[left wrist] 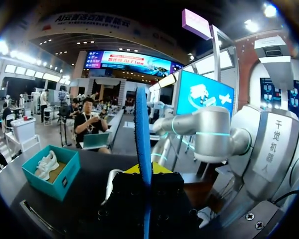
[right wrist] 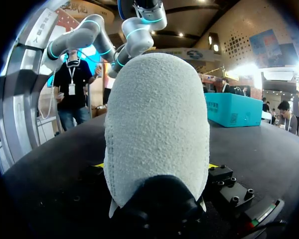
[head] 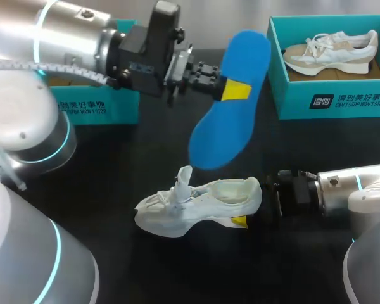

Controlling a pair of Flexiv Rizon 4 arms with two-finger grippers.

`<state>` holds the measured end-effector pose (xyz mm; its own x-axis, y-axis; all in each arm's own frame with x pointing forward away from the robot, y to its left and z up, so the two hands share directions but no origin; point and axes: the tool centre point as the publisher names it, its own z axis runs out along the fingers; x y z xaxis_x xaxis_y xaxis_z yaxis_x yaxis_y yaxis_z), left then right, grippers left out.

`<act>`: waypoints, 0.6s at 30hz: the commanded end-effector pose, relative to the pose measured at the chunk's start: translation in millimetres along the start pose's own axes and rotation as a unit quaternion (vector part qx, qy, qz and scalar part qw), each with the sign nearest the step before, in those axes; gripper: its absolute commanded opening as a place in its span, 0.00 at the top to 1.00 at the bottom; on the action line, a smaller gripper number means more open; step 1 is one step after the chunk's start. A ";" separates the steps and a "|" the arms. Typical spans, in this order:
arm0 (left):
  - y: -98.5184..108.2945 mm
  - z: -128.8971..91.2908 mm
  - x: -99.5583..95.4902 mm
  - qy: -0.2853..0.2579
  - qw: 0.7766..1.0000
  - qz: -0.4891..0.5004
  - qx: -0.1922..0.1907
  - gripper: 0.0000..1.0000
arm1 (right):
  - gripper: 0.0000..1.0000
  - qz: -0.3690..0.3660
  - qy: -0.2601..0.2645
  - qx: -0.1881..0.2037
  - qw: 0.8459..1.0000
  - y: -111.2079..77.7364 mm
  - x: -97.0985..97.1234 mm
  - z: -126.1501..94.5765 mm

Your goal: Take the shoe out of the shoebox, open the shoe tongue, remove and reinsert the insole, then place the shoe into the shoebox

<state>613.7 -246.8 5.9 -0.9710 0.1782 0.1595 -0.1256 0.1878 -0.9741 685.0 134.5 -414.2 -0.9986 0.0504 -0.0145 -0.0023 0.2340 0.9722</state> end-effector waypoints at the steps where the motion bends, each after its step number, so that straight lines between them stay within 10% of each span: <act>1: 1.9 -14.2 4.3 -0.002 1.000 -0.006 0.018 1.00 | 1.00 0.000 0.000 0.002 1.000 0.6 0.8 1.1; 18: -29.7 -47.8 29.8 -0.027 0.998 -0.031 0.038 1.00 | 1.00 0.000 0.000 0.002 1.000 0.6 0.8 1.1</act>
<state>602.7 -208.2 42.7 -0.9694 0.1230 0.2126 -0.1990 0.1142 -0.9733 685.0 134.5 -414.2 -0.9986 0.0504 -0.0146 -0.0024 0.2341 0.9722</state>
